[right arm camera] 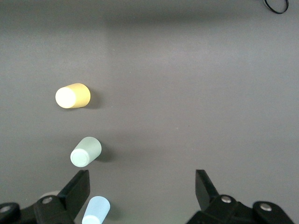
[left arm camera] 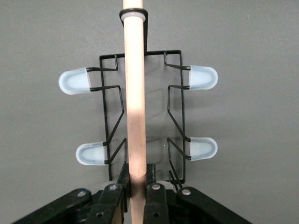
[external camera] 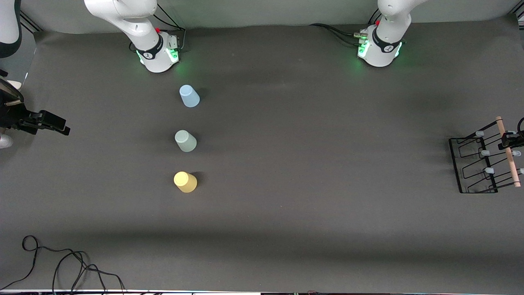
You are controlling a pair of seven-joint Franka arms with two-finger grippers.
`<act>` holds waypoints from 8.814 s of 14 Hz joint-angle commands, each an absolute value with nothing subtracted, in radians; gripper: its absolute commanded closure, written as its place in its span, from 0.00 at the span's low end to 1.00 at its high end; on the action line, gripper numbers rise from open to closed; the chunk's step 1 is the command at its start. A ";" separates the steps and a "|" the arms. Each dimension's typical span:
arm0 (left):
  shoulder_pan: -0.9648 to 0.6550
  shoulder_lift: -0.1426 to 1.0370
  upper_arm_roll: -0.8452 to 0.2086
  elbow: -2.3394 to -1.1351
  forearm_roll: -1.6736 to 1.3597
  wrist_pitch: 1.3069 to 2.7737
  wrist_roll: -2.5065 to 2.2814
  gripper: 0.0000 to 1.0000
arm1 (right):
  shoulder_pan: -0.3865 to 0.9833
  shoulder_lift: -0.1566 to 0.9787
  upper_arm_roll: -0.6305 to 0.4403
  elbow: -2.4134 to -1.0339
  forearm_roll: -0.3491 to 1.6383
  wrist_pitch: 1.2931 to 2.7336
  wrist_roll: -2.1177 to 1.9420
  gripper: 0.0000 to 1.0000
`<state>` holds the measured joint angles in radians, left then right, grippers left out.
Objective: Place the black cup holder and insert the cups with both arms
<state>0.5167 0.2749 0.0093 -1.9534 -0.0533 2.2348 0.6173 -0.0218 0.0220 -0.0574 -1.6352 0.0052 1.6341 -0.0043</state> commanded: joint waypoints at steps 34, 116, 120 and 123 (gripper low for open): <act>-0.759 0.606 -0.046 -1.232 -0.009 1.933 -0.833 1.00 | -0.028 0.020 -0.063 -1.628 0.003 1.602 -0.015 0.00; -0.017 0.071 -0.044 -1.520 0.025 1.534 -0.092 0.00 | 0.750 0.290 -0.067 -1.965 0.163 2.319 1.190 0.25; -0.017 0.072 -0.046 -1.523 0.023 1.534 -0.092 0.00 | 0.750 0.290 -0.067 -1.962 0.163 2.319 1.190 0.16; -0.017 0.074 -0.046 -1.525 0.023 1.535 -0.092 0.00 | 0.747 0.288 -0.071 -1.950 0.163 2.318 1.181 0.16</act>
